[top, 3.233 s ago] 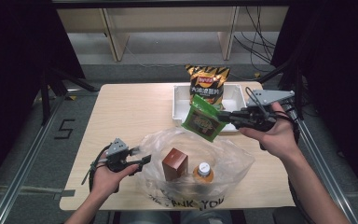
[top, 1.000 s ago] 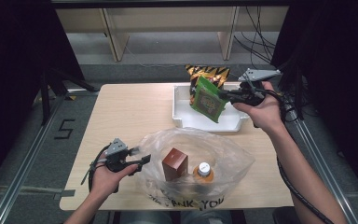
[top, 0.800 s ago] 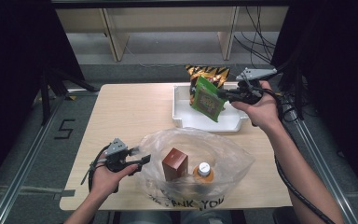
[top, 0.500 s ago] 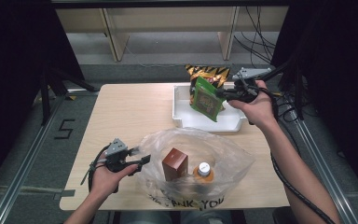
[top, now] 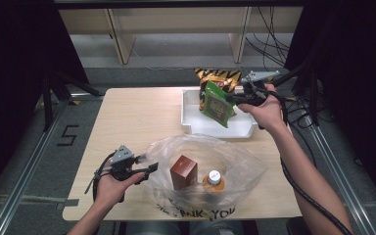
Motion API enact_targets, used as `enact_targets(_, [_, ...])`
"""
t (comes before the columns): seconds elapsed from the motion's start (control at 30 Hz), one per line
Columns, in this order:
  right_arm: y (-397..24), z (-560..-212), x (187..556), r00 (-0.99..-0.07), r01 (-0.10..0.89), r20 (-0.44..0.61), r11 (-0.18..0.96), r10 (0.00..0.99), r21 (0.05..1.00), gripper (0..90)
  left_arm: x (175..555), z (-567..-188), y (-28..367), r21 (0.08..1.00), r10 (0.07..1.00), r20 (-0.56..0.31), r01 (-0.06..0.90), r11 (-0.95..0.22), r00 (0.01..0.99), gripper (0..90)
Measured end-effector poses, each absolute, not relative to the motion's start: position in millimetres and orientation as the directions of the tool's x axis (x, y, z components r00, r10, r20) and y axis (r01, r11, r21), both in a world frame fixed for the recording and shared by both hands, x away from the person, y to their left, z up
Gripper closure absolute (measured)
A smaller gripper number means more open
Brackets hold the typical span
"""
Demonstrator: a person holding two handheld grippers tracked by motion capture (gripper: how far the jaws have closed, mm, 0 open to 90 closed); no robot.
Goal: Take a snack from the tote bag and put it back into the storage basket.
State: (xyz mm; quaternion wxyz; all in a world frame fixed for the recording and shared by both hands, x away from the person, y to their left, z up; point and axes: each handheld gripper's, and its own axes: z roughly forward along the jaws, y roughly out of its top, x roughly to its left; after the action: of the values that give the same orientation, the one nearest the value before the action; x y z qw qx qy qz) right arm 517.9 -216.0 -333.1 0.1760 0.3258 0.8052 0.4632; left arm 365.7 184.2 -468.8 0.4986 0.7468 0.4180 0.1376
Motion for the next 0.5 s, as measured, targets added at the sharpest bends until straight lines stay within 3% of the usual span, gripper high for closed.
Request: enact_targets(0.5, [-212.3, -345.9, 532.2, -0.716, 0.369, 0.013, 0.363, 0.698, 0.856, 90.0, 365.8, -469.4, 184.2, 0.859, 0.759, -0.213, 0.488, -0.154, 0.615, 38.7])
